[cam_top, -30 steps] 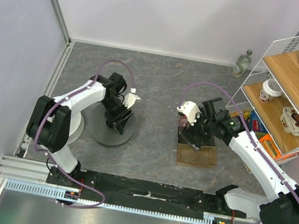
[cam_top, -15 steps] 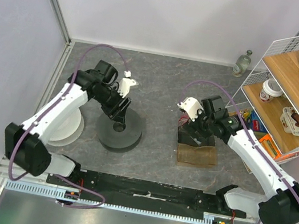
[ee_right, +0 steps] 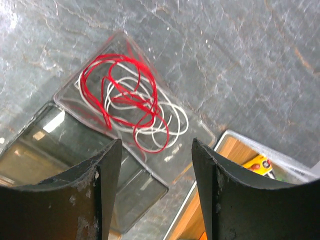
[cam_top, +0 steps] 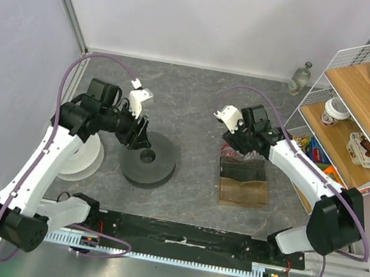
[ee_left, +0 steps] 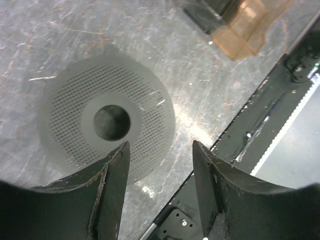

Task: Wrap the cables

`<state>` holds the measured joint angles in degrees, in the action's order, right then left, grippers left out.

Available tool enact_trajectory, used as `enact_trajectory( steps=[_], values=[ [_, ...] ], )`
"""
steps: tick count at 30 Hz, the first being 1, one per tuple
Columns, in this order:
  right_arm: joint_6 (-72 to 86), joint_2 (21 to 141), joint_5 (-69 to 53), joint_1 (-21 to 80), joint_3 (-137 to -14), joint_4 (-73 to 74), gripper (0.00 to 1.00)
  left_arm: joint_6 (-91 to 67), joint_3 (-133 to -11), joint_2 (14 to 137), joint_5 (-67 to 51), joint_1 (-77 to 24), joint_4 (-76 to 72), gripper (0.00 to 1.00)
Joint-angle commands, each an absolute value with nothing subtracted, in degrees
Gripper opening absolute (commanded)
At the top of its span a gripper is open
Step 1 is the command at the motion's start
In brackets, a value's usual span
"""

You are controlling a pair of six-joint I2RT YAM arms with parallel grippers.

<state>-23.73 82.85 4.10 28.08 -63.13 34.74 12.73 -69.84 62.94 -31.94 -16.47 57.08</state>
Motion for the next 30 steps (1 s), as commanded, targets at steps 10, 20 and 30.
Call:
enact_trajectory(
  steps=[10, 20, 30],
  values=[
    [-33.13, 92.98, 1.5, 28.04, -66.8, 25.31, 0.58, 6.51, -60.48, 50.81, -45.53, -16.35, 43.25, 0.64],
    [-36.3, 94.22, 0.88, 27.95, -66.97, 25.92, 0.29, 5.63, -59.85, 49.83, -40.61, -16.26, 41.57, 0.63],
    [-37.36, 85.98, -3.07, 27.42, -70.84, 36.99, 0.0, 3.17, -61.96, 50.01, -41.22, -16.26, 41.22, 0.63]
  ],
)
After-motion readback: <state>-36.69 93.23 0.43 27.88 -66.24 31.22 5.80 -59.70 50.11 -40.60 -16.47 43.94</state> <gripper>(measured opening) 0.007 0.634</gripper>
